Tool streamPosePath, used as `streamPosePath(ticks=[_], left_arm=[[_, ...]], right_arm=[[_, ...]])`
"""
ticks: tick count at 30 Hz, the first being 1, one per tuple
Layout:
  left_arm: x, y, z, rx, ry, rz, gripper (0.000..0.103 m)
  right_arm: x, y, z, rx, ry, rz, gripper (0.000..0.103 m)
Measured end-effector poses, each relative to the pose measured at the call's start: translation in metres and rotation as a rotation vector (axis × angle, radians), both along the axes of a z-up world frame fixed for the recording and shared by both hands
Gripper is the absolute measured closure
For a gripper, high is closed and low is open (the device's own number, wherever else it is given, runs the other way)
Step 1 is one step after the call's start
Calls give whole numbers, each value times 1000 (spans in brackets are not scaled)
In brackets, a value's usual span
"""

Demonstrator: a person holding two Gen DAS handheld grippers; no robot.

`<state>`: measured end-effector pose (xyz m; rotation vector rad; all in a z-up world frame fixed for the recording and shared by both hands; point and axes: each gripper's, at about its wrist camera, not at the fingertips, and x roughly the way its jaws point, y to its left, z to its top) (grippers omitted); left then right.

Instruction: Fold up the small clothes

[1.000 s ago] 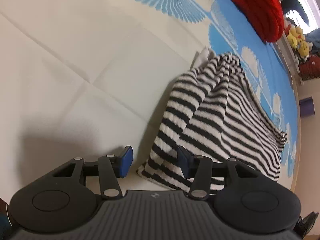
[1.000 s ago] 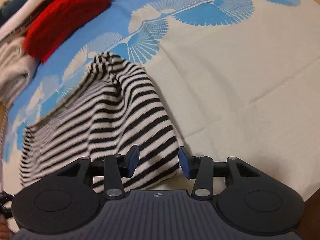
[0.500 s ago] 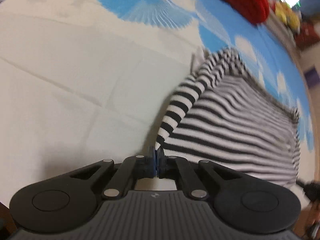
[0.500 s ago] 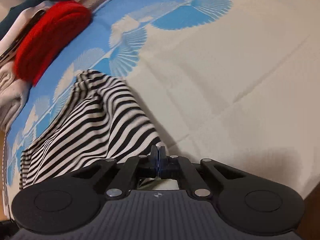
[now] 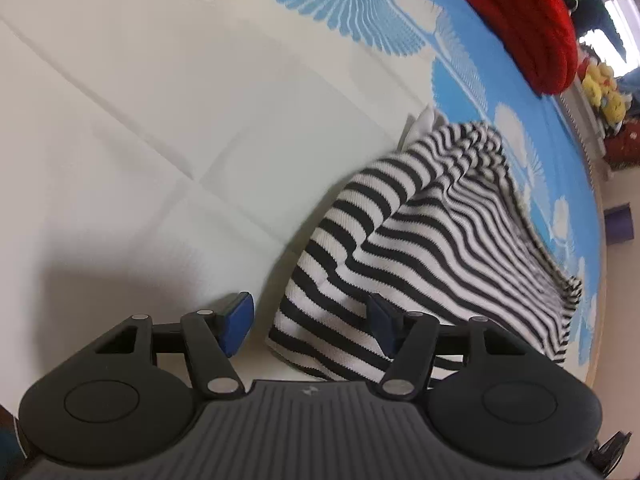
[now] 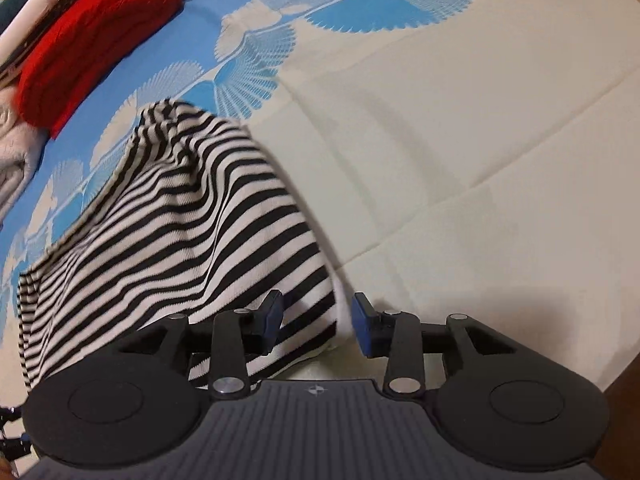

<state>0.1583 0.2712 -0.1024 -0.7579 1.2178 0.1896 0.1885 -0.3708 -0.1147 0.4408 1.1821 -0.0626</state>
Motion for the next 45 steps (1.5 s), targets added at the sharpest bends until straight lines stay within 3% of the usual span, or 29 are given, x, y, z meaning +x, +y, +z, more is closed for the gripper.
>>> streamPosePath(ticks=[1,2,3,4,6,9,12,16,19,21,25,29,31,33,36,40,45], left_arm=[[1,-4,-2,5,2,-24,52],[3,-7,-2,11,-1,-61,85],[4,-10,-1,28,-8,-92,98],[3,-12,4,56,-29,-106,99],[-3,-8,26,114,-134,-99,99],[-22,12,47,60,-241,-31,100],[-40,20,47,55,-196,-73,99],[-46,9,41,79,-135,-237,99],[-43,4,36,165,-90,-307,96],[-45,14,43,187,-115,-246,74],[-49,28,46,13,-177,-154,70],[-38,9,29,-101,-92,-224,70],[-36,4,17,-142,-44,-234,63],[-29,5,3,-149,13,-213,46],[-25,17,-19,-170,83,-132,45],[-13,22,-31,-185,83,-67,45],[4,17,-32,-158,74,-23,43]], right_arm=[[1,3,-2,-2,6,10,65],[2,5,-3,-9,7,26,69],[3,9,-4,-15,6,54,84],[3,10,-2,-26,-3,73,101],[2,6,6,-24,-50,83,101],[-10,-20,29,96,-163,5,102],[-27,-38,42,145,-195,-14,102],[-40,-38,36,106,-90,33,103],[-43,-30,31,46,-31,89,103],[-43,-23,37,-24,-64,116,99],[-44,-8,52,-38,-173,166,99],[-39,16,50,-5,-191,250,99],[-33,28,40,-9,-167,285,99],[-26,38,27,-35,-113,313,97],[-20,49,13,-89,-52,332,90],[-12,53,0,-119,12,316,89],[-11,49,1,-154,-1,298,89]])
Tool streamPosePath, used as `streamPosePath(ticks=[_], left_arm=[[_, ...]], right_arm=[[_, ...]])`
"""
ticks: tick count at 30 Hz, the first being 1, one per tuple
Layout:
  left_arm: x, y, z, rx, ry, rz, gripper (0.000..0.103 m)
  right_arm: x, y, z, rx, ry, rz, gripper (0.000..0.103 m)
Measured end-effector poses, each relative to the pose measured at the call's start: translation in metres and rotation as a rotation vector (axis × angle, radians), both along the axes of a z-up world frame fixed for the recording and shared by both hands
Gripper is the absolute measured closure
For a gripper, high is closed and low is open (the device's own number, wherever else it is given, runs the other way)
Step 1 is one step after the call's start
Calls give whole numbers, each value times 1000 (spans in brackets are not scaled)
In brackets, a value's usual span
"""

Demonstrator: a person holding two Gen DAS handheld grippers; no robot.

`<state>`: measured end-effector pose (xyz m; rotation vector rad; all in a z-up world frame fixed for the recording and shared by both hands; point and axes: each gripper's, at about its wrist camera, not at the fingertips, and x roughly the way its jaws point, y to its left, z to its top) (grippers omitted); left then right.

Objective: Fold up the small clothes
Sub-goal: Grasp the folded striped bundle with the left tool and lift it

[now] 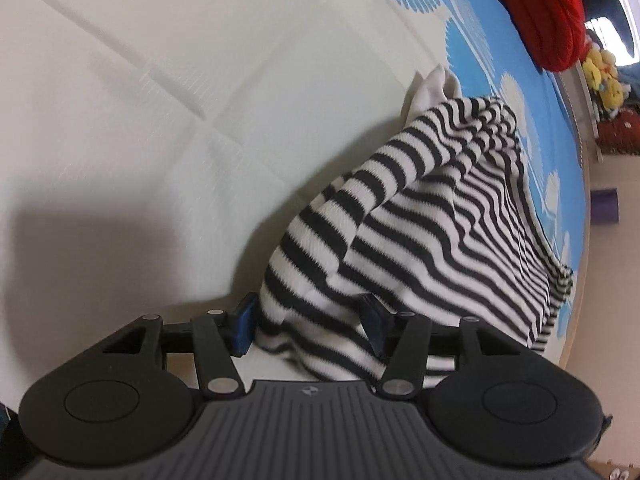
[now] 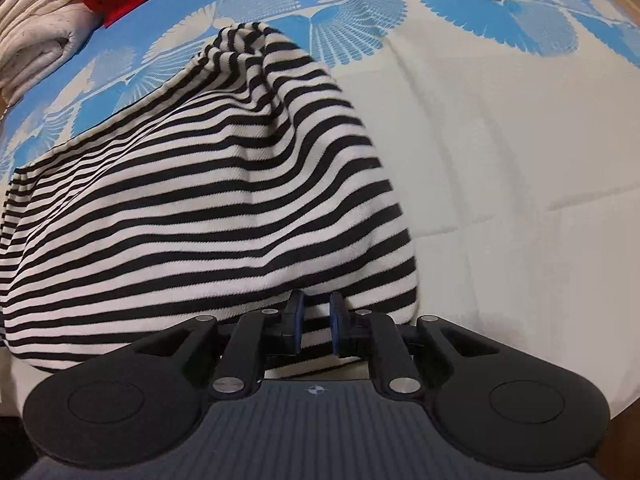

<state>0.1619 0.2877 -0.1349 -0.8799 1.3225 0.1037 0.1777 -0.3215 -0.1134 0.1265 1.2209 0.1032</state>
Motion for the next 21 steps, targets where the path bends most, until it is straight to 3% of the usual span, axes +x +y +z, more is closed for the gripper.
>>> streamPosePath(ticks=[7,8,9,11,14,21], left_arm=[[13,-23,7,66,-32,-19,45],[17,-28,7,80,-39,-32,62],[19,-31,7,83,-45,-48,85],[22,-35,10,101,-61,-65,91],[27,-44,29,147,-133,-76,94],[20,-71,80,72,-409,-46,95]], right_arm=[[-4,-39,23,9,-119,-146,89],[-5,-45,27,14,-138,-168,89],[-6,-51,30,18,-152,-189,89],[-9,-61,35,29,-176,-230,89],[-14,-79,43,57,-203,-288,89],[-15,-106,50,114,-235,-391,89]])
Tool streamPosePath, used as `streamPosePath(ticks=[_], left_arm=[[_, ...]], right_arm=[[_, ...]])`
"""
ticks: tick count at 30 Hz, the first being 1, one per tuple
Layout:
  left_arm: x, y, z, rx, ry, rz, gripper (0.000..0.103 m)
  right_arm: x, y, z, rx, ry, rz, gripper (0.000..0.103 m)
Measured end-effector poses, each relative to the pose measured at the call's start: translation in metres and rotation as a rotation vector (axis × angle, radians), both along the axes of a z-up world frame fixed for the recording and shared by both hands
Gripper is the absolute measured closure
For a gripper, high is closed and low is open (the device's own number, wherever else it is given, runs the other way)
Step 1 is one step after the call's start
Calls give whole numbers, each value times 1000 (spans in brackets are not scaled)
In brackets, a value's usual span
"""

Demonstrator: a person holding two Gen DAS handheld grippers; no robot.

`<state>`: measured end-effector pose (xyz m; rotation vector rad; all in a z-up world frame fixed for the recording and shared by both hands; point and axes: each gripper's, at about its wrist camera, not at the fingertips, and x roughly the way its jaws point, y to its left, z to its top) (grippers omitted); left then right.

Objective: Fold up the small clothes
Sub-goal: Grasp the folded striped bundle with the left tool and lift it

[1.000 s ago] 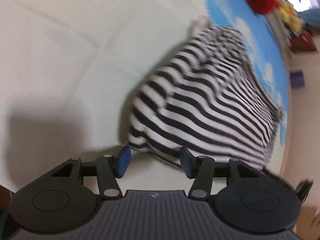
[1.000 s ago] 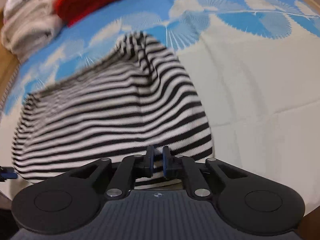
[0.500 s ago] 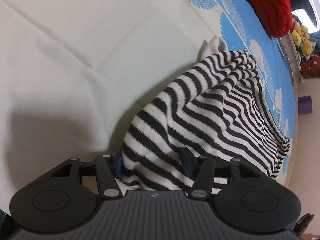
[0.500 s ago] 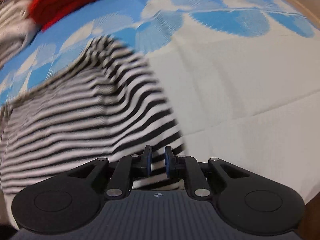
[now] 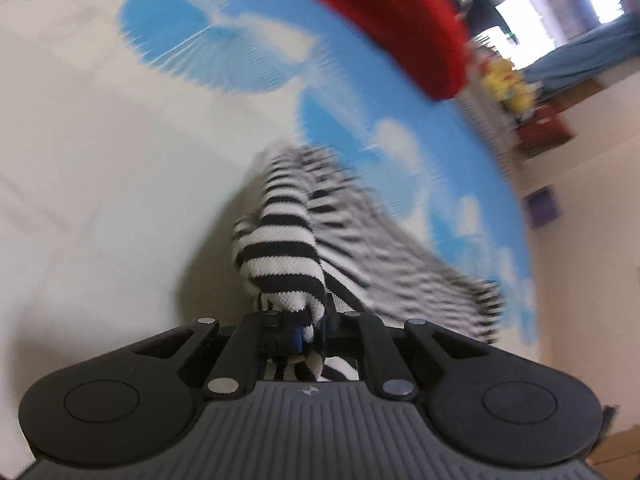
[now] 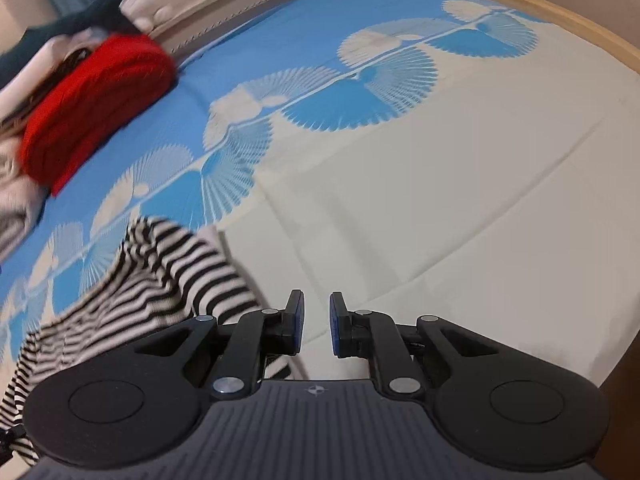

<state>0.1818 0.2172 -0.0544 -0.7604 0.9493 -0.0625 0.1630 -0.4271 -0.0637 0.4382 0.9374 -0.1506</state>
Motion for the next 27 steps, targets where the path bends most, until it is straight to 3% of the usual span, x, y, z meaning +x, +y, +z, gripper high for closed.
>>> streamPosePath(ticks=[4,8,10,14,17,18,20,22,27], left_arm=[[14,-46,27,-50,-187,-78,97],[33,-129,60,-101,-358,-277,98],[39,-187,66,-142,-395,-412,98],[44,-309,47,-66,-314,-642,97],[48,-364,25,-48,-194,-798,93],[48,-372,22,-12,-157,-818,79],[49,-371,24,59,-125,-807,54],[52,-350,36,87,-181,-767,54],[61,-257,60,-12,-251,-488,54]], right_arm=[[2,-11,4,-5,-26,-18,89],[-1,-24,10,22,-57,-56,89],[-2,-27,12,34,-72,-68,89],[-1,-29,15,56,-105,-77,89],[3,-27,16,112,-124,-81,89],[5,-25,15,127,-127,-72,89],[8,-17,16,156,-134,-44,87],[13,-5,17,185,-146,6,78],[28,36,20,282,-169,151,65]])
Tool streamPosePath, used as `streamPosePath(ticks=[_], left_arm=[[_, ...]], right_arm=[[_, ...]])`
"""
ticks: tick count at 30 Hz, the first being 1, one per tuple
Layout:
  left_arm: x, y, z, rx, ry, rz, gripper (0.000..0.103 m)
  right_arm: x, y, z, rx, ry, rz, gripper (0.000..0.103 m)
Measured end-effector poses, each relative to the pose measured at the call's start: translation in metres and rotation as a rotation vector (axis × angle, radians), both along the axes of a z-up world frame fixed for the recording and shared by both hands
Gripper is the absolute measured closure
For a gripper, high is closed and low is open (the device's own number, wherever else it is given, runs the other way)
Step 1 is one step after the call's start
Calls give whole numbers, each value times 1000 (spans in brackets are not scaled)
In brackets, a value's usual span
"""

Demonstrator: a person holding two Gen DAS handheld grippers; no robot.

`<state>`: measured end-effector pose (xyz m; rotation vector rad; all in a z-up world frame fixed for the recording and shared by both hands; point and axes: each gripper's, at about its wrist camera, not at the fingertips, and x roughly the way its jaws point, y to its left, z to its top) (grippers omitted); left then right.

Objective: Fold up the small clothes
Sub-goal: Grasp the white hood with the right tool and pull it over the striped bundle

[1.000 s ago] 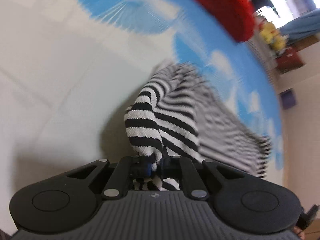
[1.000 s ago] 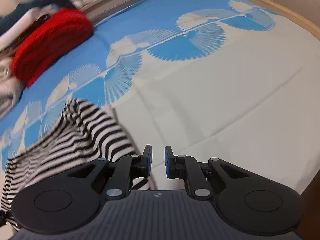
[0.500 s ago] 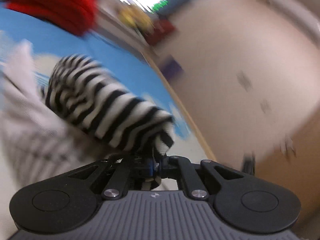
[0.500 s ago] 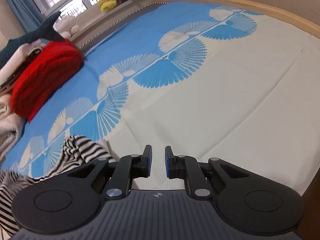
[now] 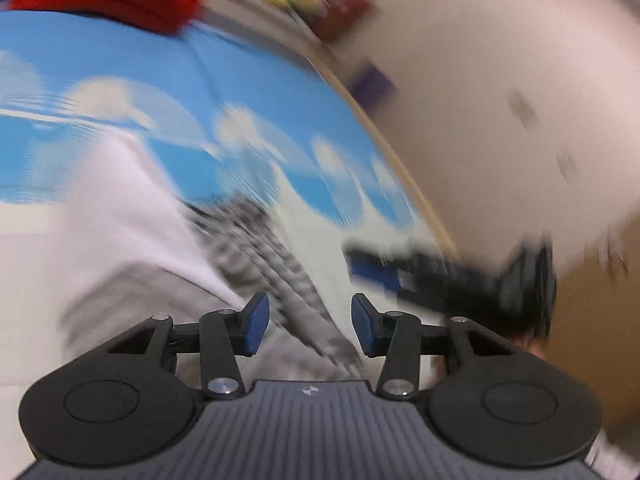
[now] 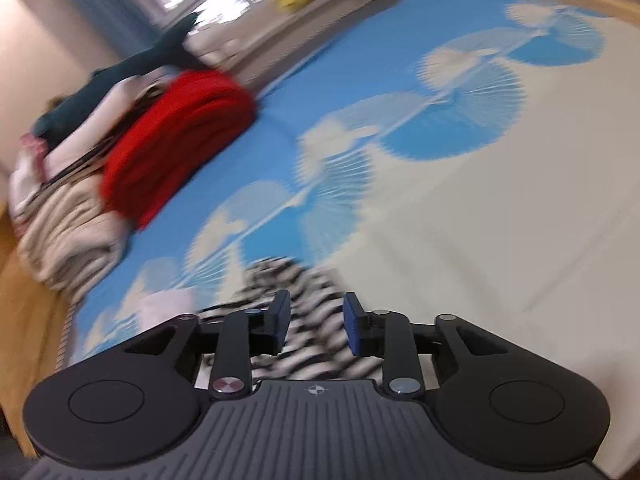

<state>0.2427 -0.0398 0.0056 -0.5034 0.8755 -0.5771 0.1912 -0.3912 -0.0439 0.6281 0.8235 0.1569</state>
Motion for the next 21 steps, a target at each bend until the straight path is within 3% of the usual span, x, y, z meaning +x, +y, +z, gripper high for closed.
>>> streamPosePath(ticks=[2,5,9,13,14,16,19,21], left_arm=[[6,29,2,63,-9,119,54],[9,52,-5,163,31,222,54],[11,67,-10,205,74,236,54],[7,87,-8,240,69,241,53],[7,87,-9,241,73,249,52],[-4,94,-7,237,74,261,51],[-4,84,-8,242,80,273,51],[-4,75,-9,235,83,272,49]], right_arm=[[7,23,-1,39,3,77,62],[19,65,-6,32,37,217,55],[31,122,-26,-138,136,360,49],[32,142,-38,-252,167,386,50],[31,142,-38,-247,163,390,52],[28,141,-36,-218,147,408,92],[16,135,-21,-183,62,424,97],[4,118,-3,-93,-16,409,98]])
